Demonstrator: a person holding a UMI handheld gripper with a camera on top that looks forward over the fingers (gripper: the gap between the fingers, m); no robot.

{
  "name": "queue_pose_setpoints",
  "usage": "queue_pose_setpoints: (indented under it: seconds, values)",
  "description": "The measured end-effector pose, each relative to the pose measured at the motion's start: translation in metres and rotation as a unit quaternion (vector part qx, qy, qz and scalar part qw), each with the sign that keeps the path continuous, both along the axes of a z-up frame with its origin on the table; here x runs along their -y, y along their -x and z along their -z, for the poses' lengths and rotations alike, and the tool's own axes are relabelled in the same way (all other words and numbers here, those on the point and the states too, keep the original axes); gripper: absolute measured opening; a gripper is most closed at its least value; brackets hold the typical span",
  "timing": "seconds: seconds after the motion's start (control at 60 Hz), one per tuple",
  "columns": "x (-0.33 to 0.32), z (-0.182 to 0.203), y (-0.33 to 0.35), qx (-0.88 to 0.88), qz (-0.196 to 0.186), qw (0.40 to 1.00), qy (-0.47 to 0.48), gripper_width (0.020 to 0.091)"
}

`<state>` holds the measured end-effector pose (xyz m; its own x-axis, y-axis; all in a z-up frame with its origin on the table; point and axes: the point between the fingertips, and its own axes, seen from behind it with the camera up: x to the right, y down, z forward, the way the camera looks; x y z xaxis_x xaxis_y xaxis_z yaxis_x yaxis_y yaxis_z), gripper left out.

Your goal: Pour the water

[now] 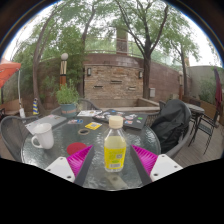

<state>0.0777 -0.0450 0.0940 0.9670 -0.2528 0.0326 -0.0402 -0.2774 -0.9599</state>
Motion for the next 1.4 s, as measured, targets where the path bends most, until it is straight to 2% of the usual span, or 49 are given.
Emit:
queue_pose_setpoints:
  seconds: [0.067,0.133,0.167,0.183,0.2,0.217,0.233,0.317,0.533,0.6,0.75,0.817,0.9,1.033,1.133,1.233,1.3,1.4]
  values:
    - [-0.031,0.019,-0.017,0.005,0.004,1.0,-0.005,0.0815]
    - [-0.053,0.014,-0.034,0.006,0.007,1.0,-0.023,0.0816]
    - [-0.065,0.004,-0.037,0.0,0.007,1.0,-0.03,0.0788]
    - [-0.064,0.007,-0.038,-0.003,0.006,0.999,-0.032,0.0737]
    - [-0.068,0.016,-0.036,-0.008,0.003,0.999,-0.032,0.0654]
    - [-0.072,0.018,-0.034,-0.016,-0.003,0.999,-0.03,0.0531]
    - [-0.074,0.022,-0.034,-0.025,-0.003,0.999,-0.024,0.0507]
    - [-0.077,0.02,-0.039,-0.005,0.014,1.0,-0.025,0.0471]
    - [-0.083,0.025,-0.027,0.009,-0.016,0.999,0.032,0.0382]
    - [-0.087,0.006,-0.026,0.051,-0.015,0.998,0.045,0.0382]
    - [-0.12,-0.057,0.012,0.235,-0.066,0.967,0.076,0.038]
    - [-0.138,-0.071,0.042,0.349,-0.081,0.929,0.09,0.038]
    - [-0.164,-0.076,0.083,0.492,-0.121,0.855,0.104,0.0379]
    - [-0.189,-0.073,0.13,0.687,-0.171,0.693,0.138,0.0378]
    - [-0.19,-0.07,0.139,0.789,-0.179,0.559,0.181,0.0378]
    - [-0.203,-0.065,0.146,0.839,-0.196,0.462,0.212,0.0377]
    - [-0.204,-0.067,0.149,0.857,-0.194,0.42,0.228,0.038]
    - [-0.201,-0.062,0.154,0.862,-0.206,0.387,0.253,0.0384]
